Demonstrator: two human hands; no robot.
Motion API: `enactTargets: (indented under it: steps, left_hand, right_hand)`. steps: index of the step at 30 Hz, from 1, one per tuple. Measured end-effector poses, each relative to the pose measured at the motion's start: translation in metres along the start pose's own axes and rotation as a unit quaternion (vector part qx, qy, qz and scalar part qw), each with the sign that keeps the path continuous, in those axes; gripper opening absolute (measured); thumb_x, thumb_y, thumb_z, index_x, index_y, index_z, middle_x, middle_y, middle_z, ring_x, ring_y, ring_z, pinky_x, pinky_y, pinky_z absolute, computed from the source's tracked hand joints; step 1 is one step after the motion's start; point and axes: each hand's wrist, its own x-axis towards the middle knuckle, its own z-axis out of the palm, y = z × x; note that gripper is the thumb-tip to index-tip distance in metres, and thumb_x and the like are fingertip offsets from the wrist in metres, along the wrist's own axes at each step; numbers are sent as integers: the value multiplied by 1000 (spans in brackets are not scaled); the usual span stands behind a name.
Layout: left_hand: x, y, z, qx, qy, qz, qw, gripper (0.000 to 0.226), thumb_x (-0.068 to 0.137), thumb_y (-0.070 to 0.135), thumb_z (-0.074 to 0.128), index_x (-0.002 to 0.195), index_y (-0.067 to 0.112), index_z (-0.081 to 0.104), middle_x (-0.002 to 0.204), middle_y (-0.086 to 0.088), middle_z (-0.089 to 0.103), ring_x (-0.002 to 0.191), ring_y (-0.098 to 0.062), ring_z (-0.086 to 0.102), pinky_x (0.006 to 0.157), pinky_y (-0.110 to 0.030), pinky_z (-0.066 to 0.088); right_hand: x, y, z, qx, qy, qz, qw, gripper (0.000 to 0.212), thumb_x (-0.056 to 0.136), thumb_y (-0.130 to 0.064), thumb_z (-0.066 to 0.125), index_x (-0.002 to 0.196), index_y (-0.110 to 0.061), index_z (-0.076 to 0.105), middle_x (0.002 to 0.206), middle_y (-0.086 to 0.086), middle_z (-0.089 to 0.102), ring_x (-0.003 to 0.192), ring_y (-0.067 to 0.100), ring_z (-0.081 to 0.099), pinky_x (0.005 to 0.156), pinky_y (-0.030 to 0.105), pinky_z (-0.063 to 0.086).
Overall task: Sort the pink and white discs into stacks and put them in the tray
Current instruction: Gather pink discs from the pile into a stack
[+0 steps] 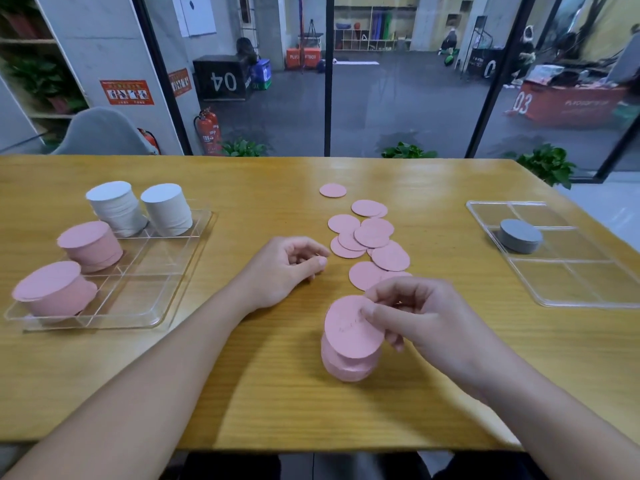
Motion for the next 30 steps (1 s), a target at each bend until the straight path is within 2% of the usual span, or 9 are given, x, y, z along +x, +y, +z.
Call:
enactTargets:
  steps: [6, 12, 13, 15, 17, 19, 22, 26, 30]
  left_hand:
    - [-3, 0, 6, 53, 16, 2, 998, 9, 104, 21, 77, 111, 23, 82, 95, 0, 82, 85, -28, 76, 85, -39, 61]
    - [1, 1, 10, 81, 31, 1, 996, 8, 103, 20, 77, 107, 24, 82, 90, 4, 81, 82, -24, 75, 83, -39, 61]
    - [3, 1, 10, 84, 28, 1, 996, 9, 103, 19, 77, 107, 25, 82, 89, 6, 80, 80, -21, 74, 81, -37, 61]
    - [6, 6, 15, 107, 22, 2, 994, 10, 104, 21, 76, 106, 28, 83, 89, 16, 79, 80, -6, 71, 78, -23, 55]
    - [11, 13, 23, 140, 23, 15, 990, 9, 103, 26, 77, 104, 32, 83, 92, 21, 76, 84, -1, 67, 77, -16, 49]
    - [20, 20, 34, 150, 24, 28, 988, 3, 100, 33, 80, 102, 34, 82, 94, 16, 73, 84, -7, 64, 78, -23, 51]
    - [33, 27, 48, 181, -6, 42, 983, 21, 91, 48, 86, 106, 36, 79, 98, 14, 68, 81, -5, 59, 74, -19, 46]
    - [39, 30, 54, 246, -58, 39, 967, 50, 83, 67, 87, 124, 42, 76, 106, 21, 59, 93, 6, 54, 77, -18, 41]
    - [33, 27, 40, 261, -75, 22, 962, 44, 87, 71, 81, 125, 50, 74, 116, 26, 55, 110, 4, 52, 90, -25, 48]
  right_hand:
    - [-7, 11, 8, -80, 36, -14, 996, 6, 91, -19, 87, 89, -15, 82, 69, -4, 64, 62, 11, 52, 58, 24, 41]
    - [-2, 21, 0, -104, 91, -48, 989, 7, 91, -23, 87, 89, -20, 80, 66, -17, 61, 59, 3, 49, 57, 15, 39]
    - [0, 21, -6, -119, 105, -54, 986, 7, 92, -24, 86, 89, -21, 80, 67, -18, 61, 59, 2, 49, 57, 14, 39]
    - [8, 25, -22, -183, 150, -59, 970, 8, 92, -33, 85, 93, -27, 79, 74, -15, 65, 61, 2, 53, 60, 14, 41]
    - [21, 33, -40, -288, 175, -43, 940, 21, 90, -46, 83, 103, -32, 76, 89, -14, 64, 72, 4, 59, 67, 16, 43]
    - [34, 41, -52, -383, 151, -8, 911, 39, 88, -58, 80, 116, -33, 71, 103, -15, 58, 85, 3, 59, 76, 24, 45]
    - [47, 49, -55, -430, 116, 5, 895, 50, 87, -69, 75, 124, -35, 69, 108, -15, 50, 93, 5, 59, 80, 29, 47]
    - [66, 49, -57, -419, 85, -15, 904, 55, 86, -69, 77, 128, -34, 70, 110, -16, 50, 93, 2, 57, 76, 19, 41]
    - [92, 36, -68, -395, 27, 5, 918, 52, 75, -63, 89, 114, -35, 67, 109, -14, 57, 88, -1, 56, 71, 16, 40]
